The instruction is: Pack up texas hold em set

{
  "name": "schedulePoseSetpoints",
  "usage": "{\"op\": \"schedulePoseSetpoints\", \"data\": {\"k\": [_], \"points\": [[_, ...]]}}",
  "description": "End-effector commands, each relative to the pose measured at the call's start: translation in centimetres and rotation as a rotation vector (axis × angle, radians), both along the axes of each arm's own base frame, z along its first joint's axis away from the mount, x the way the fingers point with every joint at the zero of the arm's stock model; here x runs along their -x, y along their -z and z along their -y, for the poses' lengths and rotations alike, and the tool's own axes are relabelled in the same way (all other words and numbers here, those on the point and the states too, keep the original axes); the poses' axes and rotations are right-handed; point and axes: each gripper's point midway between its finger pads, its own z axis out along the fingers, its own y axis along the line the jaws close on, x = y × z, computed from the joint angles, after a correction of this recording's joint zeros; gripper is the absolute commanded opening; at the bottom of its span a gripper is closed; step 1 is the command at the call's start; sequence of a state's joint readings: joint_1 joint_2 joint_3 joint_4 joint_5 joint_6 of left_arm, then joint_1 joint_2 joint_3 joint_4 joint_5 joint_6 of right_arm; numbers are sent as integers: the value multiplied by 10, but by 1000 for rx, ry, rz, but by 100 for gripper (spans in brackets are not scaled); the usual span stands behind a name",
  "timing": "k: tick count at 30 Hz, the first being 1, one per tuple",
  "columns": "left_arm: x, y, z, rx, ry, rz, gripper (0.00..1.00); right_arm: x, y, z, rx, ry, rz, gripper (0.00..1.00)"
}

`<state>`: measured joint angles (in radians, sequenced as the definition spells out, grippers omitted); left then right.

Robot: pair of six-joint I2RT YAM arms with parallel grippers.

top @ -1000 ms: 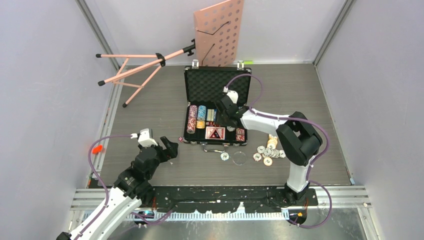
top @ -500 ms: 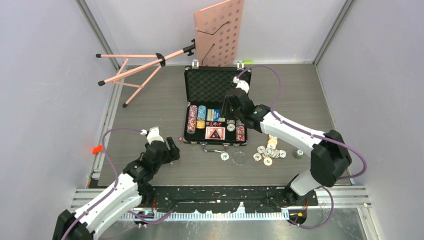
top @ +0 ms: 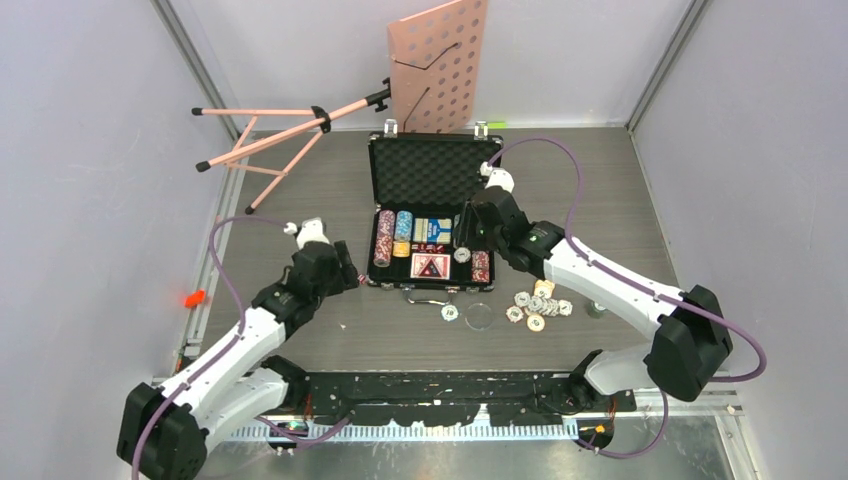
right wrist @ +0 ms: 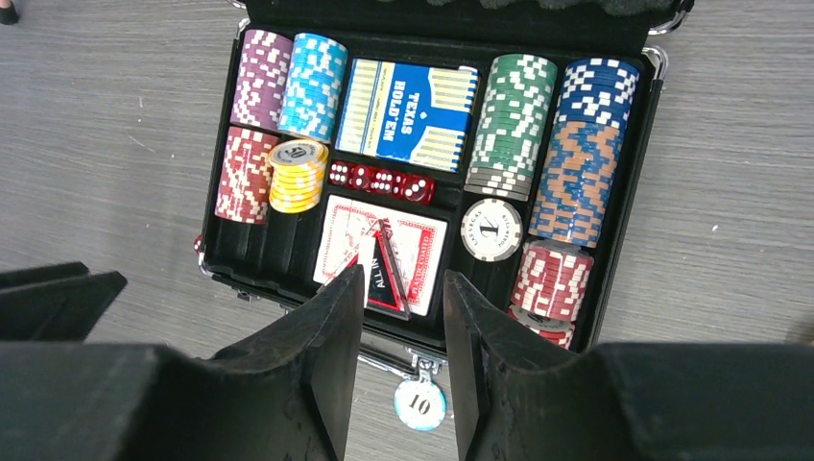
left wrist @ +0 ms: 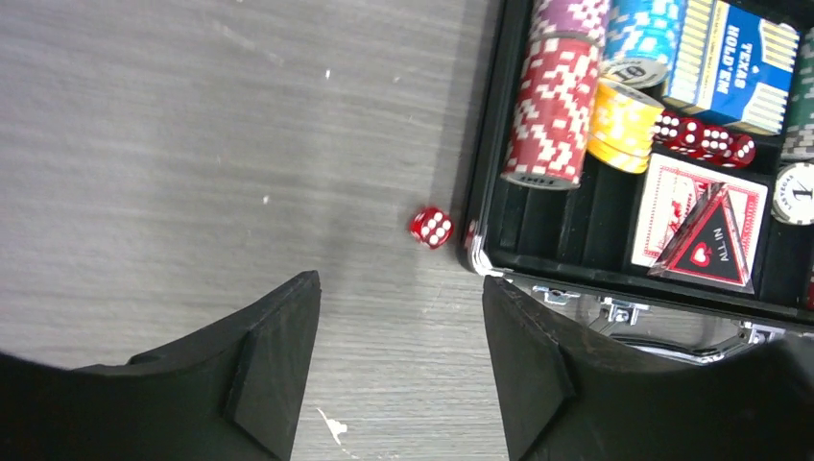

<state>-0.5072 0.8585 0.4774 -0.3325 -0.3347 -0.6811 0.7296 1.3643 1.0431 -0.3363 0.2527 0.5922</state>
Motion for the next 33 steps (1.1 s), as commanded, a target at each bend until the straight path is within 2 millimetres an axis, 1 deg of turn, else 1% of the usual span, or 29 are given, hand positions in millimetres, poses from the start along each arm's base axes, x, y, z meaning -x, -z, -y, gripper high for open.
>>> {"op": "schedulePoseSetpoints", "data": {"k": [1, 2, 4, 5, 6, 7, 11, 14, 19, 23, 27, 30, 33], "points": [[-15, -17, -2, -106, 143, -18, 62, 2, -17, 4, -8, -14, 45, 42], [-16, -15, -6, -112, 157, -39, 61, 3, -17, 4, -7, -20, 41, 42], [-21, -14, -4, -83, 207, -74, 59, 6, -20, 2, -13, -36, 34, 42], [-23, -13, -2, -60, 221, -77, 60, 8, -23, 1, -19, -48, 26, 42], [-26, -12, 1, -37, 234, -78, 63, 9, -24, 0, -21, -55, 22, 41], [-26, -10, 4, -10, 243, -89, 64, 12, -26, -2, -26, -72, 15, 41], [-31, 1, 11, 10, 253, -144, 58, 17, -33, -3, -25, -99, 13, 41], [-38, 9, 14, 17, 253, -185, 56, 18, -36, -2, -27, -104, 19, 41], [-48, 19, 20, 44, 239, -210, 58, 20, -33, -3, -35, -108, 6, 41], [-55, 29, 15, 10, 212, -253, 61, 20, -30, -2, -39, -103, 6, 41], [-58, 39, 21, 21, 225, -307, 60, 20, -27, -2, -35, -100, 4, 41], [-54, 45, 27, 41, 245, -348, 60, 20, -27, -2, -34, -100, 4, 41], [-49, 51, 19, 7, 220, -392, 61, 20, -26, -1, -30, -97, 3, 41]]}}
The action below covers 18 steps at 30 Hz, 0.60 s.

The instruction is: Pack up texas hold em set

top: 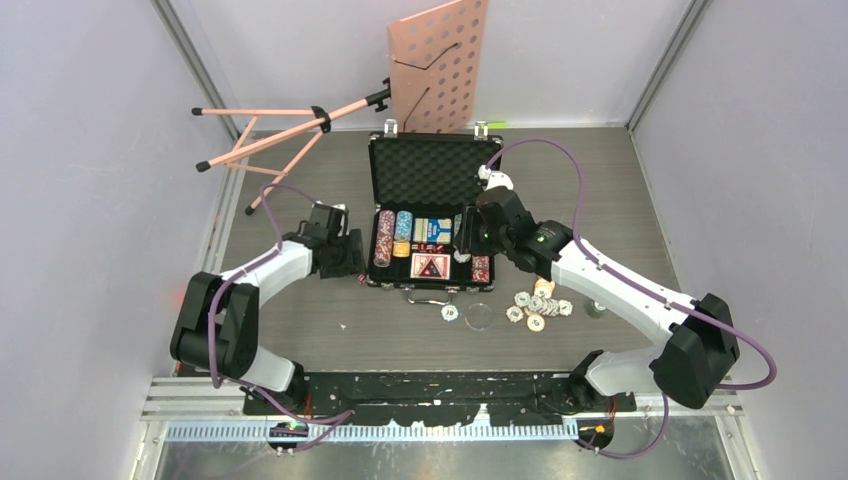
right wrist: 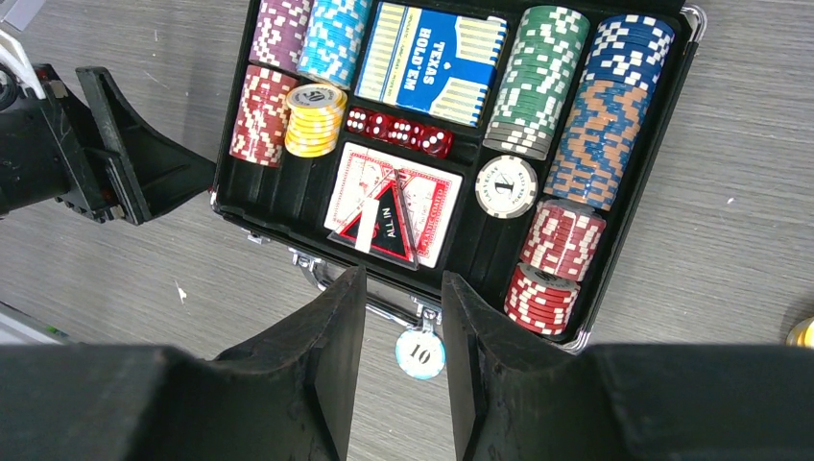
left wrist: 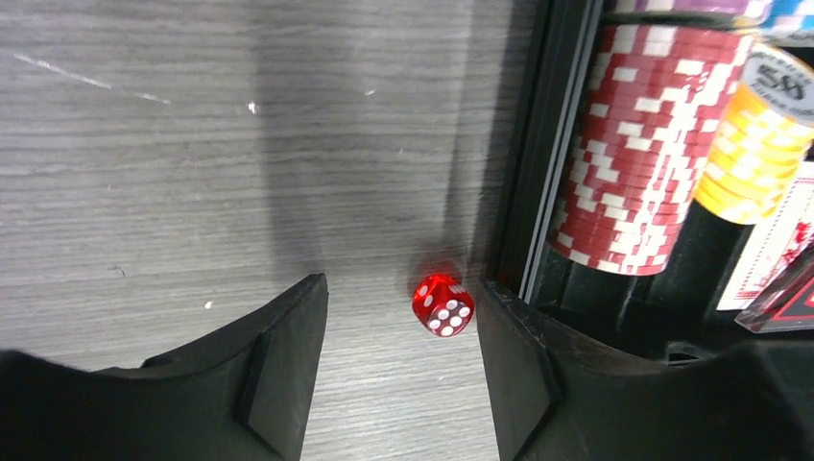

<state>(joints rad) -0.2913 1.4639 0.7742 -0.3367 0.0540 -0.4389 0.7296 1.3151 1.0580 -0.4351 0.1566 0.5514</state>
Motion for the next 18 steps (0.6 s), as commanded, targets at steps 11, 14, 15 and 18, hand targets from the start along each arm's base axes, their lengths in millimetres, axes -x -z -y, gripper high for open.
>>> {"op": "schedulePoseSetpoints", "data": {"k": [11, 14, 15, 18], "points": [[17, -7, -14, -70, -32, -110, 55, -3, -19, 1, -34, 6, 54, 40], [20, -7, -15, -74, -25, -108, 53, -3, -19, 1, -35, 6, 56, 40], [19, -7, -14, -68, -23, -105, 52, -2, -19, 1, -37, 8, 55, 40], [20, -3, -6, -29, -7, -118, 47, -2, -18, 2, -36, 9, 54, 40]]}}
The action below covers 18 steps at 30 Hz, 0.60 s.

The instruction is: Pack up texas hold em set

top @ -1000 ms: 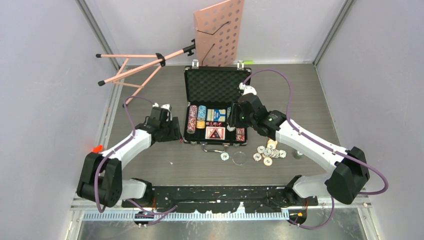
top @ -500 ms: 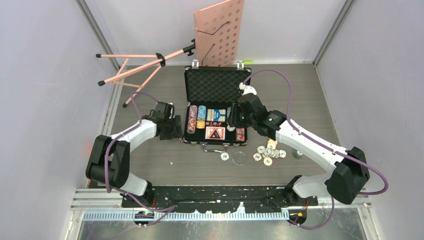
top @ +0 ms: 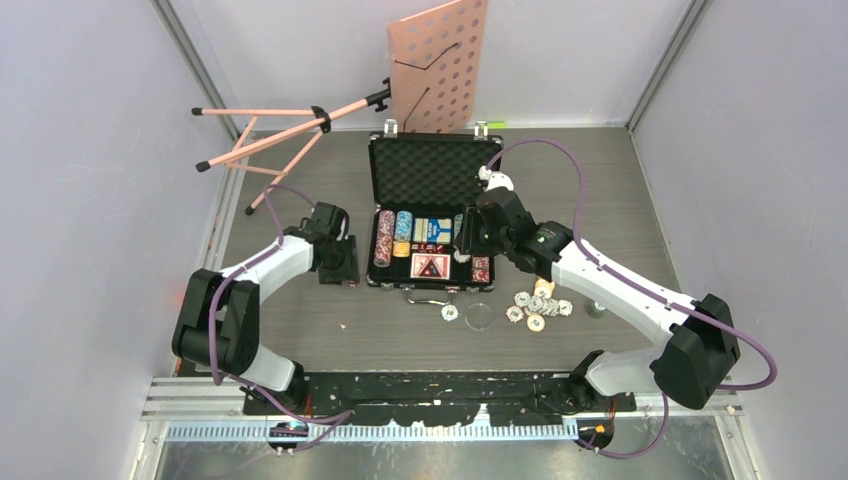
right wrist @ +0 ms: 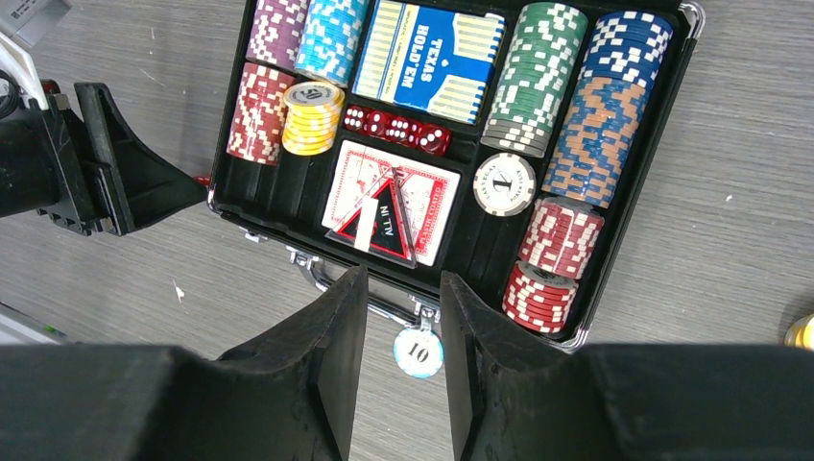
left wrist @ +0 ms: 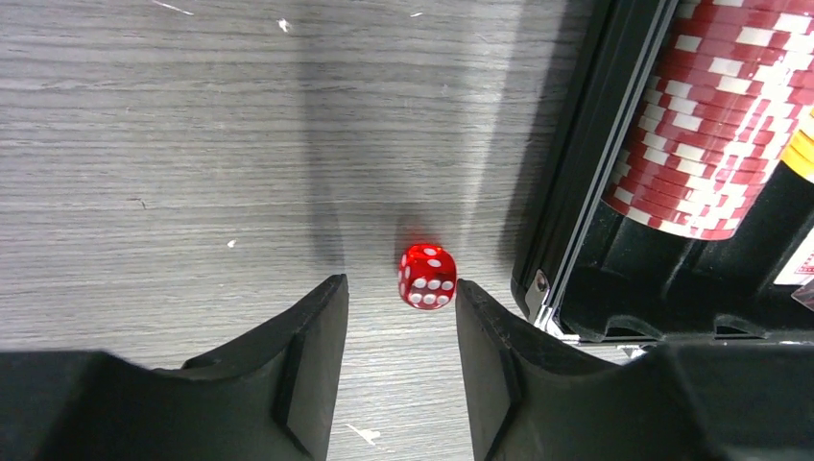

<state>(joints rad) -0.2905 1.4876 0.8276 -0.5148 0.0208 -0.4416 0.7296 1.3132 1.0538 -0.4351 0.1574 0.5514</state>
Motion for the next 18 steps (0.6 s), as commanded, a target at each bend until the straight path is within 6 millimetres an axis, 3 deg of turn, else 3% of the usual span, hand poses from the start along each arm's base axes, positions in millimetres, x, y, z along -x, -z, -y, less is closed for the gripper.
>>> {"op": "schedulePoseSetpoints", "data": {"k": [1, 8, 18], "points": [[-4, -8, 10, 54, 13, 13, 44, -2, -20, 1, -41, 9, 55, 40], [-9, -14, 10, 58, 12, 43, 39, -1, -23, 3, -46, 11, 62, 39], [-9, -19, 10, 52, 29, 52, 19, -2, -24, 1, -49, 10, 62, 39]]}}
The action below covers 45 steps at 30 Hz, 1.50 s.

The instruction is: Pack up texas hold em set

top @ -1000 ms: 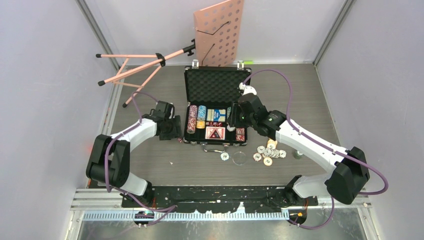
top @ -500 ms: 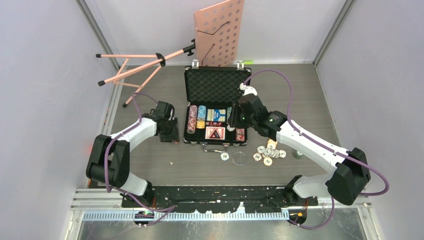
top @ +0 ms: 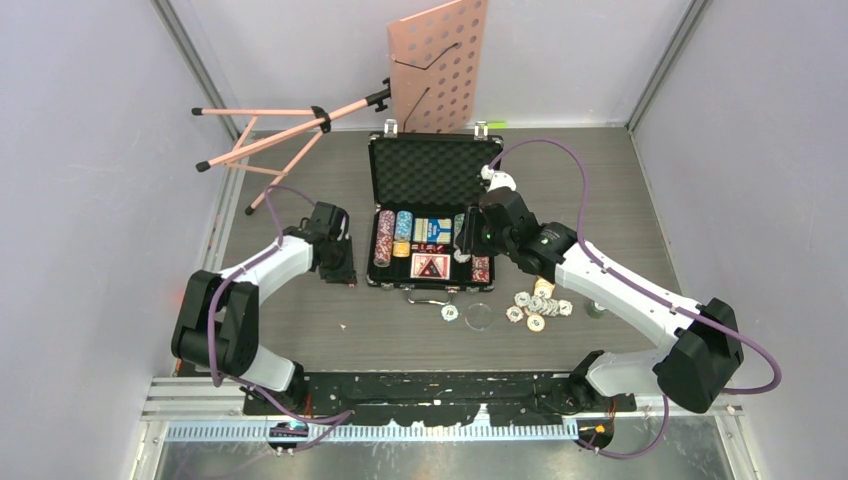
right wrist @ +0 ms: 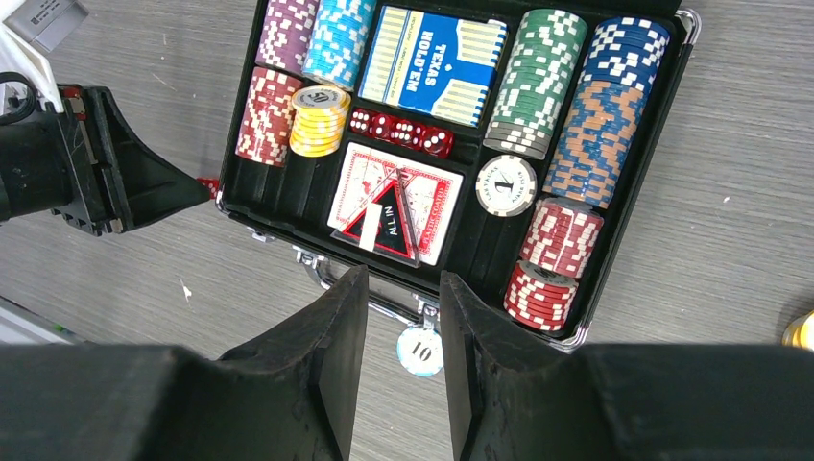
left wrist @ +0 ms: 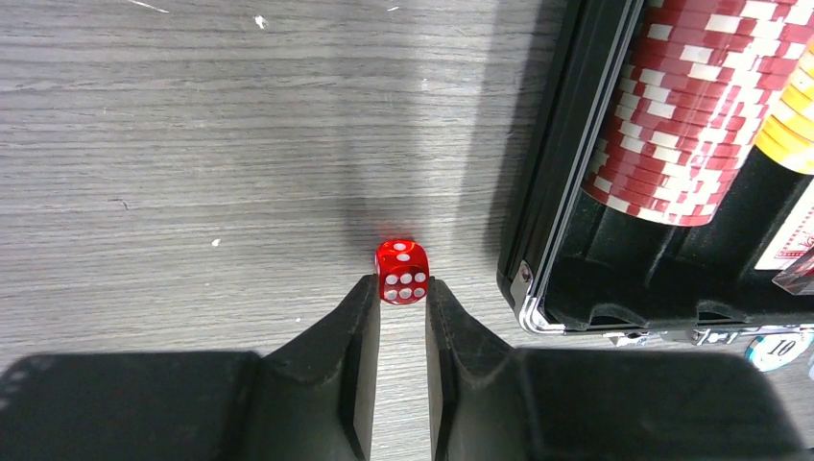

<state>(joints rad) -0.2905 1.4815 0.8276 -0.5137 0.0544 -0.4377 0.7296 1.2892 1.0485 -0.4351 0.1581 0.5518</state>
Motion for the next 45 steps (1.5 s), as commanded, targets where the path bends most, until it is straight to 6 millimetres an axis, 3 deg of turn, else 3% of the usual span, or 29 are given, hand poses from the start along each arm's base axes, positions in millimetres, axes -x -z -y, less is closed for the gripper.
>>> {"op": "schedulePoseSetpoints", "data": {"k": [1, 11, 19, 24, 29, 35, 45], "points": [[-10, -17, 4, 20, 10, 53, 17, -4, -18, -1, -38, 8, 49, 39], [-15, -65, 9, 81, -10, 159, 15, -3, -17, 4, -25, 17, 55, 39], [-30, -113, 71, 337, 28, 295, 15, -5, -21, 14, -28, 63, 92, 38], [-44, -127, 114, 401, 78, 316, 15, -5, -21, 22, -16, 93, 110, 37], [-56, -125, 153, 423, 134, 305, 15, -5, -24, 31, -9, 121, 134, 37], [-67, -104, 202, 428, 196, 263, 14, -4, -27, 35, -39, 146, 159, 36], [-75, -78, 240, 432, 222, 221, 13, -3, -28, 46, -49, 187, 187, 34]]}}
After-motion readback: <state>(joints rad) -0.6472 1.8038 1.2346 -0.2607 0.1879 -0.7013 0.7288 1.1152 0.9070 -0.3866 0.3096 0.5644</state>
